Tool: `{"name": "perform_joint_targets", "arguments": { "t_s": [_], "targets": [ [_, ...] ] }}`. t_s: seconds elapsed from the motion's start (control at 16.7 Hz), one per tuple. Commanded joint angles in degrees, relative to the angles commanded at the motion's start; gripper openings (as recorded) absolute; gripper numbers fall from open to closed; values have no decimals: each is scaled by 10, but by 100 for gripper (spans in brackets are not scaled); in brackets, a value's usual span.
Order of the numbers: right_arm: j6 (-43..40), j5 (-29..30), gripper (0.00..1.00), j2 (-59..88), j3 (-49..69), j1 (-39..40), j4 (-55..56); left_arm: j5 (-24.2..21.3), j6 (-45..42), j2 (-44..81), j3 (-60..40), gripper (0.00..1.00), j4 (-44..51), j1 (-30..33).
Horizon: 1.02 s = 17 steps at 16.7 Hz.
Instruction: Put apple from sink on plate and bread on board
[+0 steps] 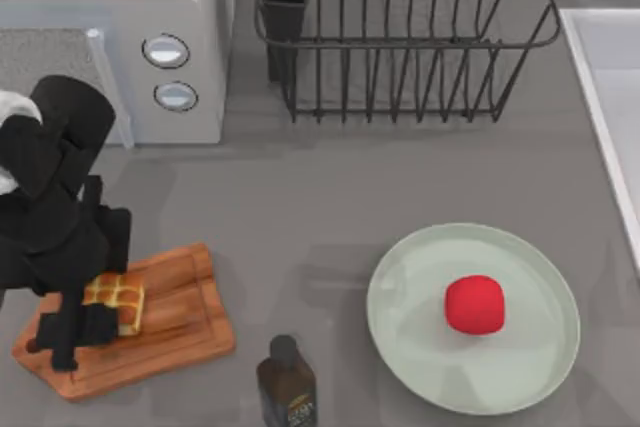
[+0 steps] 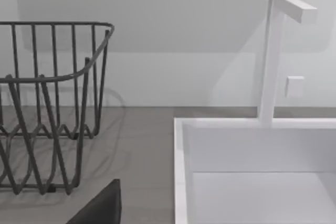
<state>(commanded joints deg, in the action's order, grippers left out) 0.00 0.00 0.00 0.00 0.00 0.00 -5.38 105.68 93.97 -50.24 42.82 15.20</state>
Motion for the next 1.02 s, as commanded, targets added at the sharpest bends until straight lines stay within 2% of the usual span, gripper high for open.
{"name": "perform_joint_targets", "arguments": {
  "t_s": [0.6,1.02],
  "targets": [
    [0,0,100,0,0,0,0,0,0,0,0,98,0,0],
    [0,0,100,0,0,0,0,0,0,0,0,100,0,0]
  ]
}}
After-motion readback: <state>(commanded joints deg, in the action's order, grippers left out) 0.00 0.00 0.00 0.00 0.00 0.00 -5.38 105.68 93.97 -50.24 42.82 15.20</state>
